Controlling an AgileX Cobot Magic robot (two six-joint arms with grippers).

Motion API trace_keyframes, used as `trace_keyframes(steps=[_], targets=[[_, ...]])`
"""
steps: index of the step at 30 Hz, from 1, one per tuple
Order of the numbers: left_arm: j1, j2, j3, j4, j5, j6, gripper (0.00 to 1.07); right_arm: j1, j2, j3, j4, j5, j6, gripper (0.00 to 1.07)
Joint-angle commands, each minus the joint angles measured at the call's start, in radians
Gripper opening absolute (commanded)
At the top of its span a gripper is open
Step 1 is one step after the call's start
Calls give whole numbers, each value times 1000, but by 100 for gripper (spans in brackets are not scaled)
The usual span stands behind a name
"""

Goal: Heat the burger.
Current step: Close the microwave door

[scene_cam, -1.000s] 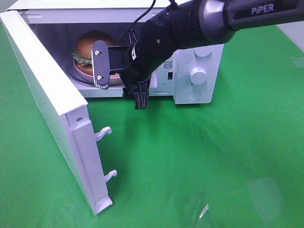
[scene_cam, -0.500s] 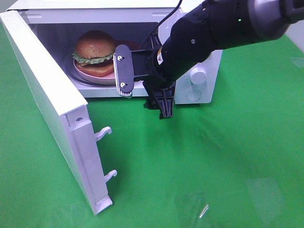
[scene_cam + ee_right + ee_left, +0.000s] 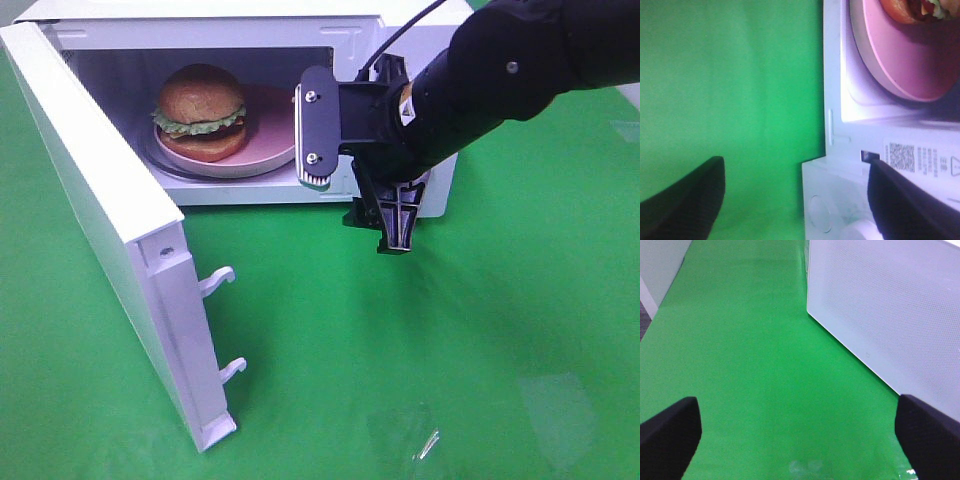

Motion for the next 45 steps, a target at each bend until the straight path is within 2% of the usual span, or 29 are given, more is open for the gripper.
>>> trace_keyframes(steps=[1,4,5,11,12,16,20,21,22,23,25,28,33,45], targets=[[-7,-14,-1,-4,-13,2,100,-3,-79,34,-1,36,118,76],[-7,-14,-1,-4,-13,2,100,-11,-95,37,-1,51,146,76],[-7,-14,-1,-4,-13,2,100,-29,-133,45,8,102,250,76],[-7,-14,-1,-4,-13,2,100,-91,-179,45,18,210,491,76],[-7,-14,-1,-4,-13,2,100,-124,-196,45,18,258,597,76],[-7,-14,-1,-4,-13,2,100,-190,-224,45,23,353,757,76],[-7,-14,-1,-4,-13,2,100,-245,-241,45,37,421,834,76],[-7,-14,-1,-4,-13,2,100,-290,-253,45,66,473,860,76],[-7,-14,-1,-4,-13,2,100,-290,-253,45,66,473,860,76],[-7,-14,-1,-4,-13,2,100,-339,-267,45,97,523,865,76],[-7,-14,-1,-4,-13,2,100,-374,-285,45,109,576,865,76],[-7,-14,-1,-4,-13,2,100,-384,-309,45,96,677,869,76],[-7,-14,-1,-4,-13,2,100,-384,-337,49,119,699,870,76],[-7,-14,-1,-4,-13,2,100,-384,-549,177,131,668,864,76]])
